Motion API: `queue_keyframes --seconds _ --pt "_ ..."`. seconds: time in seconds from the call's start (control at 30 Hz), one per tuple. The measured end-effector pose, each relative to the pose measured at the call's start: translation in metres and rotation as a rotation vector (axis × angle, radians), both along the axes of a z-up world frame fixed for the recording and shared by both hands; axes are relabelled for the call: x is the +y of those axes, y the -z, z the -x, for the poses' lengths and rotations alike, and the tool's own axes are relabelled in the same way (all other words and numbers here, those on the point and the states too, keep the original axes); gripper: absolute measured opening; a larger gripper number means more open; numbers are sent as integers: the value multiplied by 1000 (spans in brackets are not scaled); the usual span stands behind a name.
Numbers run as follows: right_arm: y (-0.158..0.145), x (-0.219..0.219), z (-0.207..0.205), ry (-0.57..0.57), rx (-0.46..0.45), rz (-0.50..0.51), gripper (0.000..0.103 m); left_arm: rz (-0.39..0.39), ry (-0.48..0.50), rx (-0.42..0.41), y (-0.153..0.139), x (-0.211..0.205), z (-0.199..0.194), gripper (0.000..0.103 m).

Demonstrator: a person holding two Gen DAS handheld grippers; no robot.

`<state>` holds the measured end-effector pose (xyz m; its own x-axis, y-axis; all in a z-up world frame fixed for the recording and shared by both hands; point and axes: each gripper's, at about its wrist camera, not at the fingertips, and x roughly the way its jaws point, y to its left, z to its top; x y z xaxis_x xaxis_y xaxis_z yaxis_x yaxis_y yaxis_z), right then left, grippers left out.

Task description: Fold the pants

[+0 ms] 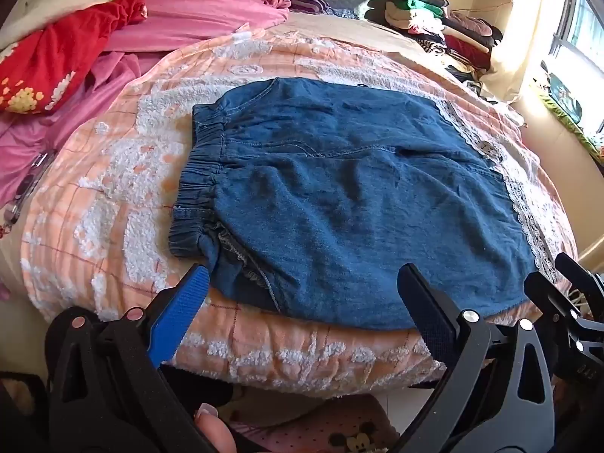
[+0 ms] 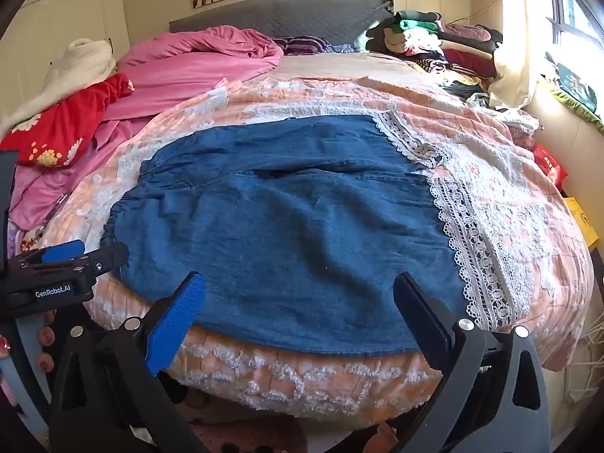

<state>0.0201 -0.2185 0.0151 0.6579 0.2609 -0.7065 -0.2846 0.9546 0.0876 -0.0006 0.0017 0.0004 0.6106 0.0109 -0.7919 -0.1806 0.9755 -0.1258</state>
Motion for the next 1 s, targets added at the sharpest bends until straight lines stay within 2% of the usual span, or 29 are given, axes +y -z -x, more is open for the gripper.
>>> queue_keyframes --seconds 1.0 --pt "-4 0 4 -2 -4 1 99 -20 45 -13 -3 -13 2 94"
